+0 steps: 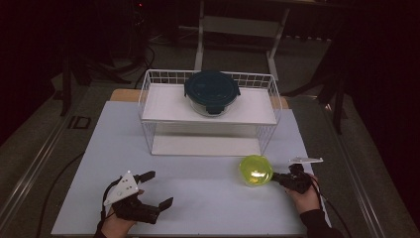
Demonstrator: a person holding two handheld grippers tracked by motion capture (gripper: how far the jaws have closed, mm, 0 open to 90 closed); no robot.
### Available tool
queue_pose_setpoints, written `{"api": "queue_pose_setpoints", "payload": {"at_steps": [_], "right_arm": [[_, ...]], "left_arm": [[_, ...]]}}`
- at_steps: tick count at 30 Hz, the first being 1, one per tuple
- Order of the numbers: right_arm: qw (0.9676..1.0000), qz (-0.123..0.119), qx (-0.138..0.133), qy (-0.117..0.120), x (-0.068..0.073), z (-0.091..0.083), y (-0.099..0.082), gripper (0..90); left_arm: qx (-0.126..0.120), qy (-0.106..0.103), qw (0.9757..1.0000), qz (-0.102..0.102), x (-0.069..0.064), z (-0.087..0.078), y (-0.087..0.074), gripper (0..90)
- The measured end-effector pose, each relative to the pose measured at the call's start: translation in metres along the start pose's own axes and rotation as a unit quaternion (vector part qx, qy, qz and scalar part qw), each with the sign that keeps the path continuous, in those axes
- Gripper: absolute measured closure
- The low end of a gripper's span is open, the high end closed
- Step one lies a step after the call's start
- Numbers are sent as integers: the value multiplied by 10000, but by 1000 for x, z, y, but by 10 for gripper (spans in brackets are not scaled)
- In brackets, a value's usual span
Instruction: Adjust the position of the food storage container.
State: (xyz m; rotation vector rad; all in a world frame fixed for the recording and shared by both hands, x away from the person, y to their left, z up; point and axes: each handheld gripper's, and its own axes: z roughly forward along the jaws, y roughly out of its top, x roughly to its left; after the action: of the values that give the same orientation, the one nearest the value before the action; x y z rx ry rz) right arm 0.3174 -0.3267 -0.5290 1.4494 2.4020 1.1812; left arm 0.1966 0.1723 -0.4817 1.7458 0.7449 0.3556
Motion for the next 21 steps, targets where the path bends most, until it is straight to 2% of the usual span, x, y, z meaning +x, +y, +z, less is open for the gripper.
{"api": "queue_pose_setpoints", "payload": {"at_steps": [14, 21], "right_arm": [[9996, -142, 118, 202, 15, 11, 4, 900], [9987, -281, 183, 392, 31, 19, 10, 900]], "left_arm": [[9, -18, 10000, 21, -1, 0, 0, 0], [12, -25, 10000, 13, -1, 0, 0, 0]]}}
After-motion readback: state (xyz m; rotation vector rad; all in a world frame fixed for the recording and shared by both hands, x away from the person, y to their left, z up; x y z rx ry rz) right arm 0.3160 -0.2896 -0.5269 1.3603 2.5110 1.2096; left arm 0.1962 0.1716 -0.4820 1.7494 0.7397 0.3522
